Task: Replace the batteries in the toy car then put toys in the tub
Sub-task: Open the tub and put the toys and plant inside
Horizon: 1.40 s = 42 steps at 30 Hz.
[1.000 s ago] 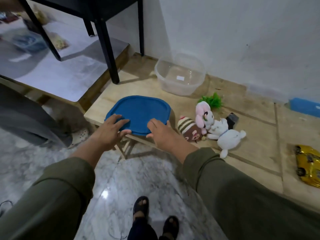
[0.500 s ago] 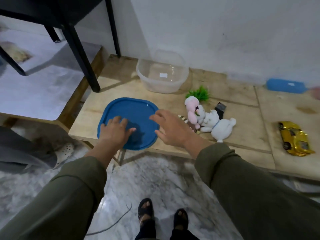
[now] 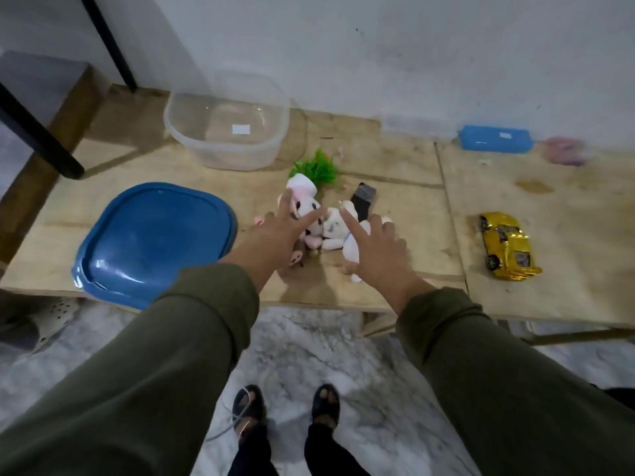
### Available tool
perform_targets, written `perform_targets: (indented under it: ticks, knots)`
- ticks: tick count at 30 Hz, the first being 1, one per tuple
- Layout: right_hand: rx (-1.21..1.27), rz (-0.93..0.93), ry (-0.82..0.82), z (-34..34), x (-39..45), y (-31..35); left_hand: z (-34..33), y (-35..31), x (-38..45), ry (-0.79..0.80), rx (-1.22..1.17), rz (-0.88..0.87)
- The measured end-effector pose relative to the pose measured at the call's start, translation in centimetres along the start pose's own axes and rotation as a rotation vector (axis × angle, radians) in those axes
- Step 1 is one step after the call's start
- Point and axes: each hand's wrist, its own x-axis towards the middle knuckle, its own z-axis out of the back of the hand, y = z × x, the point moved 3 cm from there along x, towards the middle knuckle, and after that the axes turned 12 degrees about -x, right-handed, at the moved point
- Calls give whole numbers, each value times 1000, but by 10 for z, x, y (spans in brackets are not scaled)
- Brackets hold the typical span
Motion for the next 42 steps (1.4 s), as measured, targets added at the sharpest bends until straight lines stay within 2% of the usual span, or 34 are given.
perform_targets:
  ticks: [13,16,22,30,37,39,42]
  knots:
    - [114,241,-90,0,24,-19,-1,-7,-14,-56,-94,76]
    - [207,287,-110,27,32,-30,29,-12,-21,-58,-144,77]
    - [279,322,-204,100,64,-35,113,-4,-28,-224,-177,59]
    - [347,269,-363,163,159,13,195,65,28,-367,-208,86]
    - [320,235,-241,168,274,83,222,158,111,-361,-320,104]
    - [267,231,-199,159,294,100,217,179,131,-312,-286,134]
    - [128,228,-215,137,310,116,208,188,153,-300,-113,140]
